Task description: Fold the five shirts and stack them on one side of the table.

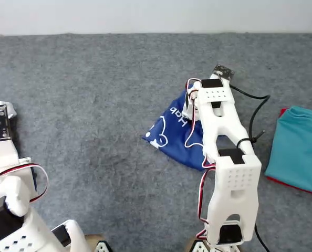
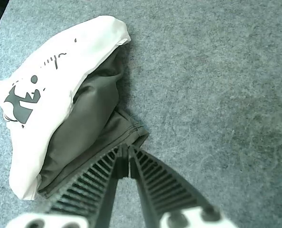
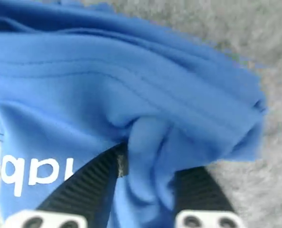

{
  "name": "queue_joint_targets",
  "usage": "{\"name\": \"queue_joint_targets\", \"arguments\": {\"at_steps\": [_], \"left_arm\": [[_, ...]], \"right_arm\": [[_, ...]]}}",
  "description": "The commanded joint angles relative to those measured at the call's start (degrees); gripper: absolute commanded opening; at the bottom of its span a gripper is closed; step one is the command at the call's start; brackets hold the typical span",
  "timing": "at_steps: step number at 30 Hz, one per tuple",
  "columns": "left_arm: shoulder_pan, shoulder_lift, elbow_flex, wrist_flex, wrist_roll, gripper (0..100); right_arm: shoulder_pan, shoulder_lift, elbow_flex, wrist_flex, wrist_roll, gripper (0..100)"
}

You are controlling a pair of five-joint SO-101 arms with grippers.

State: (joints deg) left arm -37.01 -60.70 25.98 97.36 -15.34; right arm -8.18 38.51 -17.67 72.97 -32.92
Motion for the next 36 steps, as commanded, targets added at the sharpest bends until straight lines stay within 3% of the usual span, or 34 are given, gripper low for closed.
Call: {"name": "queue_joint_targets", "arguments": {"at_steps": [1,11,22,30,36], "left_arm": [[-0.3,-0.4,0.0,-1.1,-0.6,1],[-0.3,-0.4,-0.1,-1.1,-0.6,1],[-0.3,-0.4,0.0,-1.1,-0.6,1],[-0.3,-0.4,-0.2,-1.1,-0.6,1],[-0.3,-0.4,-0.2,-1.1,-0.6,1]], "right_arm": [[0.0,-0.2,-0.9,1.5,7.0,1.0],[1.8,-18.8,-0.9,12.4,24.7,0.9],[14.4,-34.9,-0.9,27.6,42.3,0.9],[30.6,-39.9,-0.6,26.1,58.4,0.9],[41.7,-38.5,1.1,14.4,68.3,0.9]]}}
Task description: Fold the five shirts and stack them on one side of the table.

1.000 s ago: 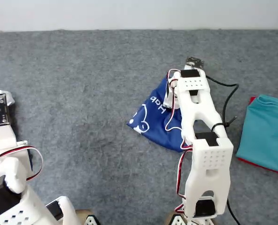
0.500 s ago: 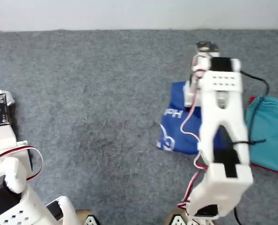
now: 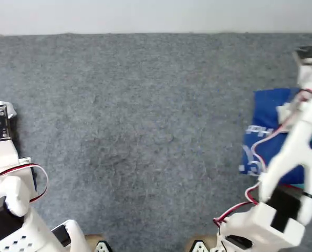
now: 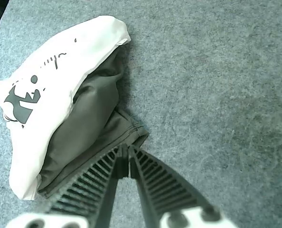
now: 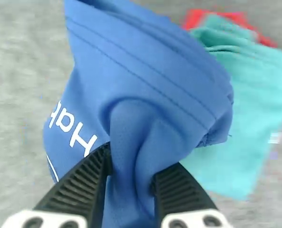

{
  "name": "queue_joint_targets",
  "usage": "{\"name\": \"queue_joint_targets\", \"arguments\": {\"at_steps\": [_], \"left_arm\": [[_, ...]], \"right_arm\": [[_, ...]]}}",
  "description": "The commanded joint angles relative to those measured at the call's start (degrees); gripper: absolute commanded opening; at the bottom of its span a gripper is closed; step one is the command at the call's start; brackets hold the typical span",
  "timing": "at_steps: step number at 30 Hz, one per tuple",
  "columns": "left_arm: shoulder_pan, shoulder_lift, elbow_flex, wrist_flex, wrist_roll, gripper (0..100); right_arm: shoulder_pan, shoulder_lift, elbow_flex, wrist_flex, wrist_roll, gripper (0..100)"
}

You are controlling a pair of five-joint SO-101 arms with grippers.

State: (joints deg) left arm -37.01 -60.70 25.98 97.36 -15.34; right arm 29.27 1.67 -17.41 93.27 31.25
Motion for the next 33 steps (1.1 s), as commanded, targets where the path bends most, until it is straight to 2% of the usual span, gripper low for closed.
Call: {"name": "queue_joint_targets", "arguments": {"at_steps": [1,7,13,15,19,22,27,30,33], "left_arm": [[-0.3,-0.4,-0.2,-1.1,-0.6,1],[-0.3,-0.4,-0.2,-0.7,-0.6,1],[-0.3,-0.4,-0.2,-0.7,-0.6,1],[-0.3,-0.4,-0.1,-0.7,-0.6,1],[-0.3,-0.4,0.0,-0.7,-0.6,1],[-0.3,-0.4,0.0,-0.7,-0.6,1],[-0.3,-0.4,0.0,-0.7,-0.6,1],[-0.3,-0.4,-0.1,-0.7,-0.6,1],[-0.3,-0.4,-0.2,-0.6,-0.6,1]], "right_arm": [[5.4,-0.7,1.7,-8.0,4.9,0.9],[11.4,7.3,2.5,-16.0,5.9,0.9],[13.7,13.5,2.5,-22.7,11.6,2.3],[14.4,14.7,2.5,-24.6,12.5,9.0],[15.3,14.4,-0.5,-22.5,12.6,30.0],[14.4,13.0,-3.9,-17.0,12.6,32.5],[11.4,10.6,-6.9,-8.7,12.2,29.2],[9.9,11.9,-6.8,-8.4,12.2,16.5],[8.8,17.2,-6.8,-13.4,12.1,0.0]]}}
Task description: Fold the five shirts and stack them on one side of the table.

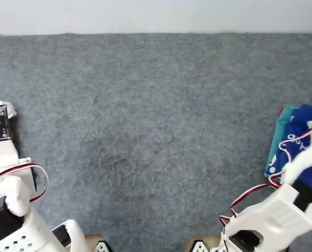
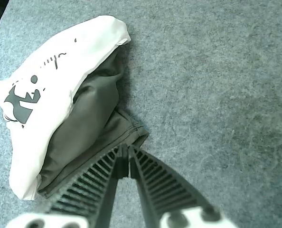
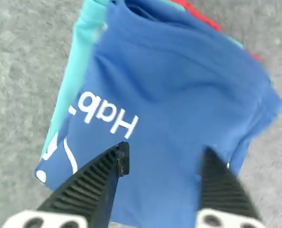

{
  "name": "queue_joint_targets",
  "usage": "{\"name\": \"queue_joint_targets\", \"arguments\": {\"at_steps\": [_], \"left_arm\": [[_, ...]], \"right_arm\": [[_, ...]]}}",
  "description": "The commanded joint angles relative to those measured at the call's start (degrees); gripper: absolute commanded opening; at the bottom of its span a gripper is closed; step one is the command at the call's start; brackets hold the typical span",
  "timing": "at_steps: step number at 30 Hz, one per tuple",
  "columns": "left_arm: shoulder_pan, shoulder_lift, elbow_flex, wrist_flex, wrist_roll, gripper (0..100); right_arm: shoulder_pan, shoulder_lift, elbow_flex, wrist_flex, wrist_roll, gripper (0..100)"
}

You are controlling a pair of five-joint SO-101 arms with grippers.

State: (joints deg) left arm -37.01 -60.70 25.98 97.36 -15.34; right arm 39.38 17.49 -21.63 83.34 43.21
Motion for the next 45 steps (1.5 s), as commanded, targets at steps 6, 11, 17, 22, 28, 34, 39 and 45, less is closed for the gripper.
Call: {"name": "queue_joint_targets", "arguments": {"at_steps": [6,11,17,22,28,34,39,45], "left_arm": [[-0.3,-0.4,0.0,-0.6,-0.5,1],[-0.3,-0.4,0.1,-0.6,-0.5,1],[-0.3,-0.4,0.0,-0.6,-0.5,1],[-0.3,-0.4,0.0,-0.6,-0.5,1],[-0.2,-0.4,0.1,-0.6,-0.5,1],[-0.1,-0.4,0.1,-0.6,-0.5,1],[0.0,-0.4,0.1,-0.9,-0.5,1],[-0.3,-0.4,-0.3,-0.6,-0.6,1]], "right_arm": [[-5.8,12.4,-3.1,-14.6,0.2,1.1],[-8.7,15.0,-5.7,-12.4,-4.5,0.9],[-8.4,6.7,-12.7,7.1,-6.3,0.9],[-7.3,5.4,-12.4,17.0,-4.8,0.9],[-3.2,13.8,-4.9,11.6,-5.0,0.9],[-3.3,17.7,-5.5,15.0,-5.1,0.9],[-4.2,10.6,-6.7,18.9,-4.7,0.9],[-0.5,1.9,-6.6,19.5,-4.7,0.9]]}}
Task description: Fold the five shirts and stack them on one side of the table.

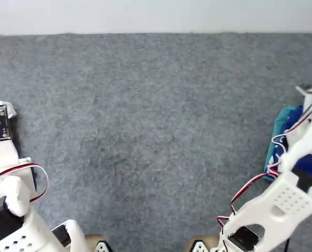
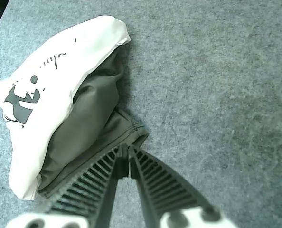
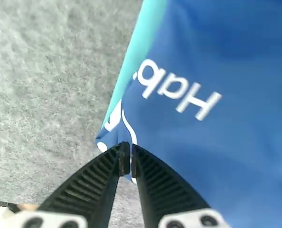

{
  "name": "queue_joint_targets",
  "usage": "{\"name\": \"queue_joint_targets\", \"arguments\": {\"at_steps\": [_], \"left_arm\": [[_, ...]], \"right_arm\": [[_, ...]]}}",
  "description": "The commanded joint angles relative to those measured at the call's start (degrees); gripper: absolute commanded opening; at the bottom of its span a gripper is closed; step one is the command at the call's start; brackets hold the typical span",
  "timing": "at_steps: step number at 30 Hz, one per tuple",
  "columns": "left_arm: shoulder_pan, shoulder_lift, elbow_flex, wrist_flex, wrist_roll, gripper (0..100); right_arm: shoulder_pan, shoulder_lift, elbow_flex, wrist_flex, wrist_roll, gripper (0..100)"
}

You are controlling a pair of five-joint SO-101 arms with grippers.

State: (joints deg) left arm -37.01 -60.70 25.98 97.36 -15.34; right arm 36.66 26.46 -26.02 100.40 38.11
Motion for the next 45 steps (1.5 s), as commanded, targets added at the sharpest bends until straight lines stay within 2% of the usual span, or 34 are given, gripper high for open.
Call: {"name": "queue_joint_targets", "arguments": {"at_steps": [1,7,10,12,15,17,23,27,31,35,45], "left_arm": [[-0.3,-0.4,-0.2,-0.6,-0.6,1],[-0.2,0.0,3.0,-3.3,-2.0,2],[-0.8,0.1,6.2,-4.8,-10.1,4],[-3.7,0.1,7.9,-6.3,-13.7,8],[-9.4,0.2,11.6,-11.1,-15.0,14],[-12.5,0.2,15.2,-14.0,-18.7,17],[-19.5,0.2,26.9,-23.7,-28.0,18],[-21.0,0.2,33.7,-30.8,-30.9,21],[-20.7,1.2,37.0,-34.3,-32.4,21],[-20.0,10.8,34.2,-35.1,-32.4,21],[-19.9,42.3,15.3,-35.2,-32.3,21]], "right_arm": [[2.9,-8.8,-2.2,2.4,0.4,0.9],[3.0,-20.1,2.2,2.5,0.1,0.9],[1.7,-26.2,9.1,2.5,0.1,0.9],[1.1,-30.3,14.4,2.5,0.1,0.9],[0.4,-36.4,21.8,2.4,0.1,0.9],[0.1,-40.0,26.7,2.3,0.1,0.9],[0.2,-46.9,36.8,2.2,0.1,0.9],[0.2,-49.8,40.9,2.2,0.1,0.9],[0.2,-52.6,42.9,2.2,0.1,0.9],[0.2,-55.7,44.8,2.3,0.1,0.9],[0.2,-62.9,50.0,2.3,0.1,0.9]]}}
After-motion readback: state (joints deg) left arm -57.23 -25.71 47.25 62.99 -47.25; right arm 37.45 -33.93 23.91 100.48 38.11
